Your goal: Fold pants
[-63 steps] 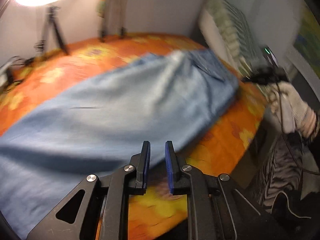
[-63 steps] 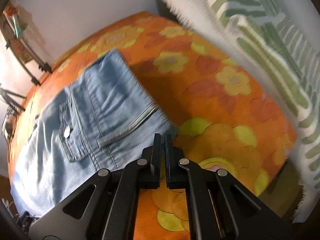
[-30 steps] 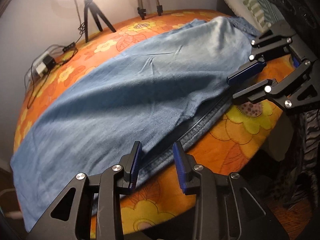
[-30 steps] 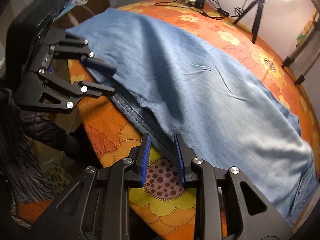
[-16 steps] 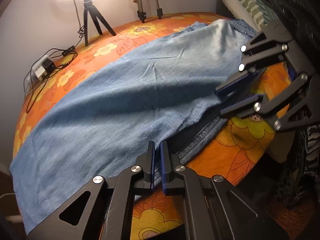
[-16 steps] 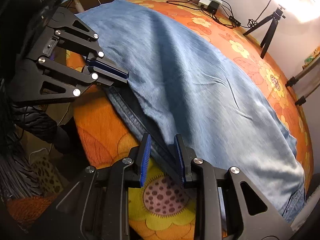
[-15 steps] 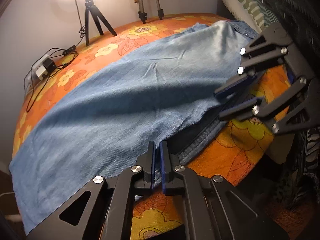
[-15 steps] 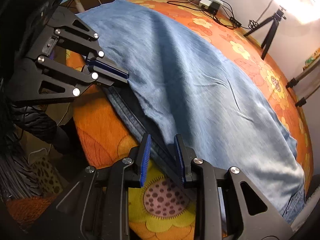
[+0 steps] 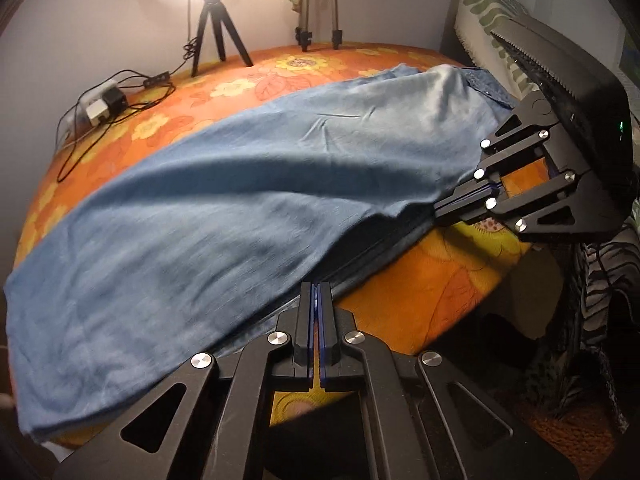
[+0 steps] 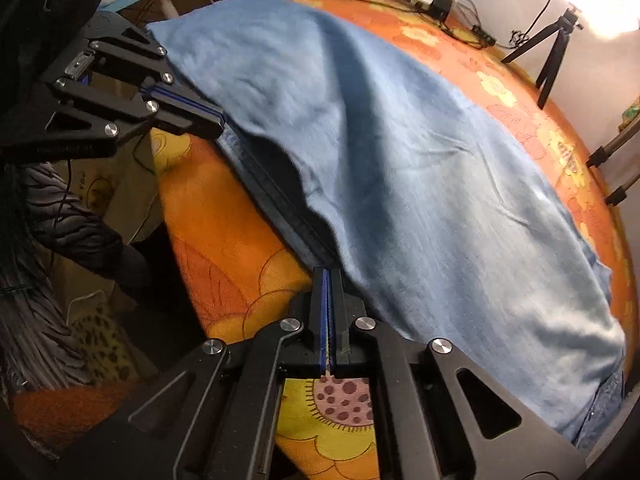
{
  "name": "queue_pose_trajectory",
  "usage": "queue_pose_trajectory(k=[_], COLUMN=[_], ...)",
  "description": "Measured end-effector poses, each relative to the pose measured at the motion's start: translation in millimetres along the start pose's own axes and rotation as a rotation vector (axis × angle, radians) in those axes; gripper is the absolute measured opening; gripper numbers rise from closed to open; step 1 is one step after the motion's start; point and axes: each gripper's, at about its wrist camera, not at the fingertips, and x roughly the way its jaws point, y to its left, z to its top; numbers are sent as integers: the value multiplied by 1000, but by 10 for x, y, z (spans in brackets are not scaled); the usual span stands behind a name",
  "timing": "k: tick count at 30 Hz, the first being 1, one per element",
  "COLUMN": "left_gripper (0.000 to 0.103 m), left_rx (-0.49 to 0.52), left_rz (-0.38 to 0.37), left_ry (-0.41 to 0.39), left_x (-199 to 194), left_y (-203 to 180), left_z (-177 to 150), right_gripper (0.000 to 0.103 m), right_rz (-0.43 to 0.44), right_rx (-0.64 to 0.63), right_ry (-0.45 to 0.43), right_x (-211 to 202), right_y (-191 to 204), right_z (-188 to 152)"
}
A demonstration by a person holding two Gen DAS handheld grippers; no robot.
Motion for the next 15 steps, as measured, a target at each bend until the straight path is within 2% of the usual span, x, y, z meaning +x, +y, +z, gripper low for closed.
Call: queue_pose_trajectory(k=[2,4,5,6,10,12,15], left_gripper=[1,6,12,12,15,26,26], left_rx=[-23,-77,-105,-136,-329,-404,-526], left_rz=[11,40,54,70,140,190,330], left_ry=[-26,-49,-58,-72,-143,-146,-173], left_x=[-95,-196,-243,-295,-572,-671,-978], left_y=[84,264,347,444,1003,1235,1686], left_z=[3,30,27,27,-19,-106,-327], right_gripper=[2,15,26,34,35,35,35], right_rz=[26,35,35,31,4,3,-4], right_rx=[28,29,17,2,-79,-104,-134], right_ry=[-40,-78,-95,-105,-116,-111,-104], right_x=[-86,-169,-194,-203,-86,-23,54], right_y=[-35,-16,5,34,190,259,327], right_z=[29,82,112,150,335,382,433])
